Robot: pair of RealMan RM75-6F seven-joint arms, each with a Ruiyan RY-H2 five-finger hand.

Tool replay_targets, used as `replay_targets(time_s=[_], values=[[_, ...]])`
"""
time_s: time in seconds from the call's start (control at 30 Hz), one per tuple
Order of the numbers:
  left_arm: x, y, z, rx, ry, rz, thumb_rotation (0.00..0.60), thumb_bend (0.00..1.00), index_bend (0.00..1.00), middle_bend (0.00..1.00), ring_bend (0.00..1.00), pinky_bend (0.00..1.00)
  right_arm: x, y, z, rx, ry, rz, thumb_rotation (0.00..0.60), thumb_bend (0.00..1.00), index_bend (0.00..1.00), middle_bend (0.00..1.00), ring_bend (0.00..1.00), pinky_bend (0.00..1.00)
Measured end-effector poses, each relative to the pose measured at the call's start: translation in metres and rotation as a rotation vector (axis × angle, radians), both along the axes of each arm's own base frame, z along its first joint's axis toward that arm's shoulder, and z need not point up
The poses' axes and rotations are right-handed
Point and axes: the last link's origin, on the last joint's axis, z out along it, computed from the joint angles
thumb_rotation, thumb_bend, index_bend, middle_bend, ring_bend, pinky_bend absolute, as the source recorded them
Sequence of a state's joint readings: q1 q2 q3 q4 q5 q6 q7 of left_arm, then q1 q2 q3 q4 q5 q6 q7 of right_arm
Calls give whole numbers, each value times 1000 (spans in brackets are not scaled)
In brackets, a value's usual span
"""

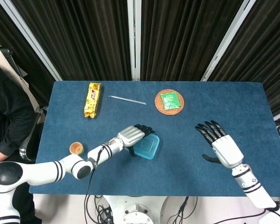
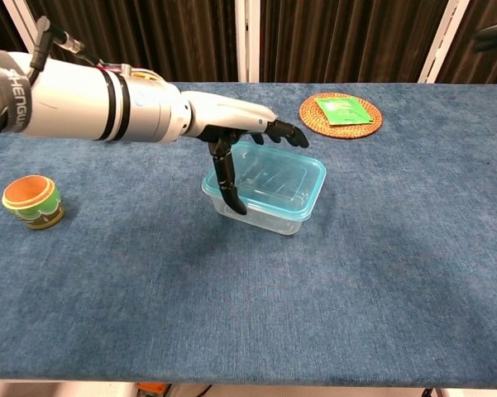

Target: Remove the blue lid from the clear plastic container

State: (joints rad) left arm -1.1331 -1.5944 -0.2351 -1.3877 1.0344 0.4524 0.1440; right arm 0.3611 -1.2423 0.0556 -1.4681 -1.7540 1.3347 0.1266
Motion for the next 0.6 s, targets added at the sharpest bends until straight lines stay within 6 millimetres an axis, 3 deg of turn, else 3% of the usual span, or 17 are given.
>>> replay_targets(time_s=[0.27,0.6], values=[[-3,8,-5,18,-30,55,600,0,223,218,205,290,23,-16,-31,59,-30,82,600,26,0,13,0,0],[-5,6,-8,43,-32,62,600,0,237,228,213,300,53,-29,-85,117,-75,157,600,26,0,0,0,0]])
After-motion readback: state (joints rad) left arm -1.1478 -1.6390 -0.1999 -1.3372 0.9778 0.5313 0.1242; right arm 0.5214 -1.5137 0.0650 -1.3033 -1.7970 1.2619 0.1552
